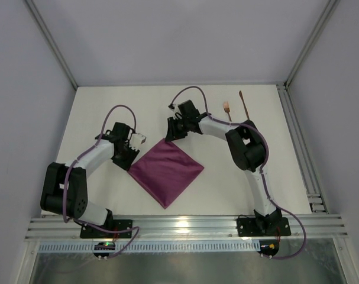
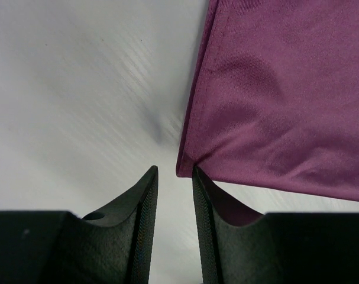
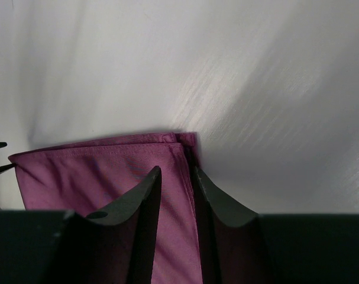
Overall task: Fold the napkin into a case and place the utensils inside
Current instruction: Pick up the top corner of the square-folded napkin from the center of the board, then fold the top corner of the square-folded napkin at the center of the board.
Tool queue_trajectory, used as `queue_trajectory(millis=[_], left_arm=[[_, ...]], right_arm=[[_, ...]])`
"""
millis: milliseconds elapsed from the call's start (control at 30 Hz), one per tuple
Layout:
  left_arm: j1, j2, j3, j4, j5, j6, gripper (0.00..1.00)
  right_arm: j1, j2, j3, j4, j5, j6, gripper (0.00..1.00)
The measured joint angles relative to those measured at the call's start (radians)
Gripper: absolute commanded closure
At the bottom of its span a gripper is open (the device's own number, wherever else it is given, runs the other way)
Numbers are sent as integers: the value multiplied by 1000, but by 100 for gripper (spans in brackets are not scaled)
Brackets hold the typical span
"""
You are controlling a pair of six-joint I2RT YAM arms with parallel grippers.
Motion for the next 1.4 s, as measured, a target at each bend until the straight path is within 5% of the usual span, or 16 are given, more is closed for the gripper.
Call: queue_trajectory(millis=[500,1133,1400], left_arm=[[2,-1,0,11,-3,0,68],[2,-13,0,11,-16,0,68],[19,-50,0,9,-36,2,68]], right_arm=[[14,-14,-56,65,8,11,96],[58,-194,-199,161,39,-27,96],[128,-335,-418,238,-14,-37,96]])
